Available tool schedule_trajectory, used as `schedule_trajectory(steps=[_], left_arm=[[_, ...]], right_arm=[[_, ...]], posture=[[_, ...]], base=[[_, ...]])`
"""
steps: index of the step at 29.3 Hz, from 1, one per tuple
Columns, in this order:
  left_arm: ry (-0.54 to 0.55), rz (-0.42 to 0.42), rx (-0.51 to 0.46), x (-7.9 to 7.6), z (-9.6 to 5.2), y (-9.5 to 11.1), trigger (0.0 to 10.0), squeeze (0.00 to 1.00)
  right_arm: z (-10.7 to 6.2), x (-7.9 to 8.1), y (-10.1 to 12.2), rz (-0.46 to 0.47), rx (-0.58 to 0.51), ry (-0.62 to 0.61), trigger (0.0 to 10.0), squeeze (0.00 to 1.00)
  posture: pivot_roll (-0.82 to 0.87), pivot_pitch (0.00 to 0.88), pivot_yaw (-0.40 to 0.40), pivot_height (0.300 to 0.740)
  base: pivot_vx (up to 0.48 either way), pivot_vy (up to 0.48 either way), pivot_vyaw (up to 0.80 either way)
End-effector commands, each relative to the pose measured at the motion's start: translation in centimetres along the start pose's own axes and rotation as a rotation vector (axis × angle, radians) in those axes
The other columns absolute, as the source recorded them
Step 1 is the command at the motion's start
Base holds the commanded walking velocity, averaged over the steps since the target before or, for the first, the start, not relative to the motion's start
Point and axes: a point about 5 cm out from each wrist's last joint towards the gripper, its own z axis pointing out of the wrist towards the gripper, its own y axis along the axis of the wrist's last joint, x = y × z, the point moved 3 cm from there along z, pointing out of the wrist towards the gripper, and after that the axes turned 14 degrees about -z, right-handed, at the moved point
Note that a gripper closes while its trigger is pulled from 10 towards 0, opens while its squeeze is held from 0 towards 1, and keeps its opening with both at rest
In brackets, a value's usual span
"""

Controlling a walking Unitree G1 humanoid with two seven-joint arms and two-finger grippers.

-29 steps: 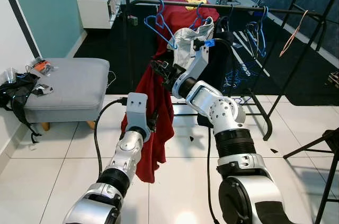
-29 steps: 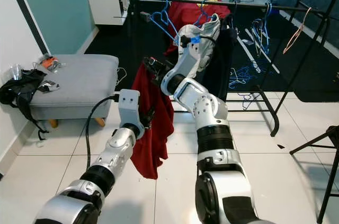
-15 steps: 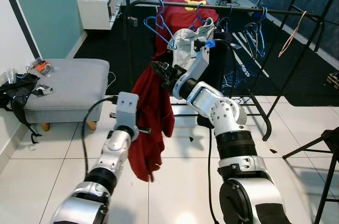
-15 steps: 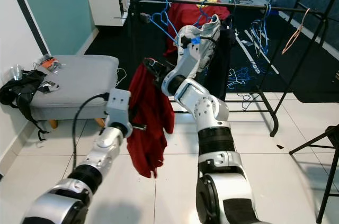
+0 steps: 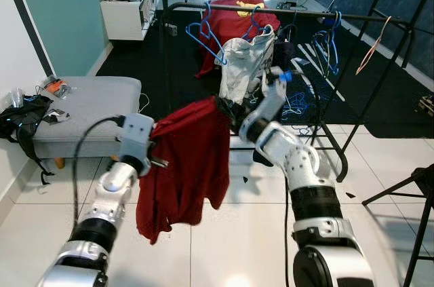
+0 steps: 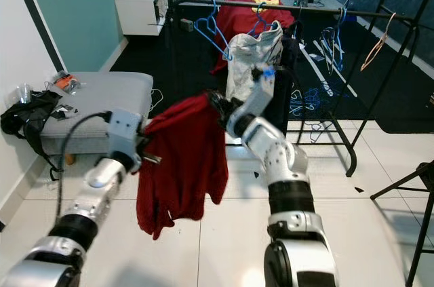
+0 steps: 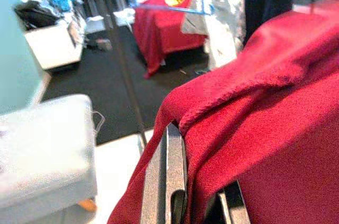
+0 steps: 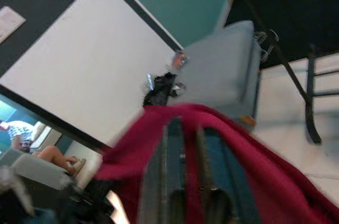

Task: Hang hanger

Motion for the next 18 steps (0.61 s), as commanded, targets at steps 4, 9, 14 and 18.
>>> schedule_trajectory(steps=[4, 9, 14, 18], left_arm=[[0.052, -0.007, -0.087, 1.1, 0.2, 2.0, 0.0, 0.0], [0.064, -0.008, -0.098, 1.4, 0.8, 2.8, 0.0, 0.0], [0.075, -0.028, -0.119, 2.1, 1.0, 4.0, 0.0, 0.0], [0.073, -0.071, -0.146, 2.2, 1.0, 4.8, 0.0, 0.0]], right_arm=[[-1.0, -0.8, -0.4, -0.007, -0.008, -0.019, 10.0, 1.0], [-2.9, -1.9, -2.5, -0.185, 0.093, -0.001, 10.0, 0.0], [-5.2, -5.2, -3.9, -0.384, 0.155, -0.119, 10.0, 0.0], [-5.8, -6.0, -4.1, -0.446, 0.15, -0.145, 10.0, 0.0]], posture=[[-0.07, 0.015, -0.056, 0.74], [-0.08, 0.014, -0.05, 0.74], [-0.08, 0.014, -0.045, 0.74], [-0.08, 0.014, -0.045, 0.74]], base=[[0.0, 0.0, 0.0], [0.0, 0.0, 0.0], [0.0, 0.0, 0.0], [0.0, 0.0, 0.0]])
